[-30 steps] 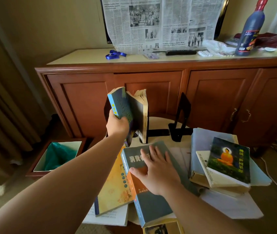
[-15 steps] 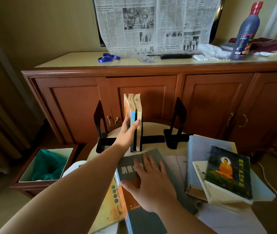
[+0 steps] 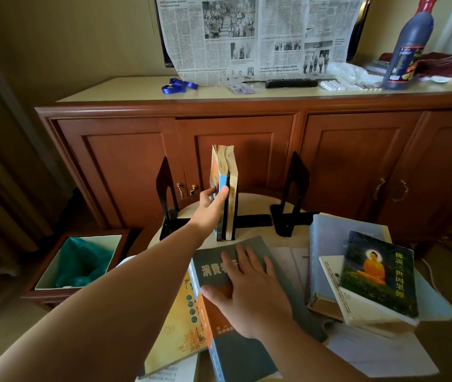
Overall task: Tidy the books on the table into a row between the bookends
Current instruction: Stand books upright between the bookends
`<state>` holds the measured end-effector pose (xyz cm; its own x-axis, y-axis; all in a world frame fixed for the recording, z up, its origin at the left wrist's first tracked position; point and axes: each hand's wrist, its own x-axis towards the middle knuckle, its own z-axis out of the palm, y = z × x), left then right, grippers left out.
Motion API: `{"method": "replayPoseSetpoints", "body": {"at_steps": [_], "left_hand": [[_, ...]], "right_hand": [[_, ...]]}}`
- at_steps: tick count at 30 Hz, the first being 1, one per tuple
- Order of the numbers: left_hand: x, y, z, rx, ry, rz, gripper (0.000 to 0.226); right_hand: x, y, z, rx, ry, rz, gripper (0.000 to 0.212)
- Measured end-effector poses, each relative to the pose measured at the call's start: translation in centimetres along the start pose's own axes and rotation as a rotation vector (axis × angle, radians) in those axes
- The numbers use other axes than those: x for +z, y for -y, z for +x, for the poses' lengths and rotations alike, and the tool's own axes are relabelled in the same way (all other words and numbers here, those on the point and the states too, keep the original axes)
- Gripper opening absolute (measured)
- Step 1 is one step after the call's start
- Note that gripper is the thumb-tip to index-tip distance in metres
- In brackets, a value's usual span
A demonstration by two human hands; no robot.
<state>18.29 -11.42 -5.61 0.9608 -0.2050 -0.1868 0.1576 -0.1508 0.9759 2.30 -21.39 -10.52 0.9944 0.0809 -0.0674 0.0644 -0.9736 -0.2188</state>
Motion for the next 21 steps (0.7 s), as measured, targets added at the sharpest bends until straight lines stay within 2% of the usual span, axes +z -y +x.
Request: {"method": "replayPoseSetpoints", "body": {"at_steps": [10, 14, 21], "left_hand": [[-1.3, 0.4, -0.3, 0.041, -0.045, 0.025, 0.083], [-1.8, 0.0, -0.8, 0.023, -0.029, 0.069, 0.11], [-3.4, -0.6, -1.2, -0.051, 0.013, 0.221, 0.089]], "right_hand": [[-0.2, 0.0, -0.2, 0.004, -0.015, 0.042, 0.098], [-0.3, 0.0, -0.2, 0.007, -0.031, 0.058, 0.099], [-0.3, 0.2, -0.4, 0.03, -0.066, 0.107, 0.099]]}}
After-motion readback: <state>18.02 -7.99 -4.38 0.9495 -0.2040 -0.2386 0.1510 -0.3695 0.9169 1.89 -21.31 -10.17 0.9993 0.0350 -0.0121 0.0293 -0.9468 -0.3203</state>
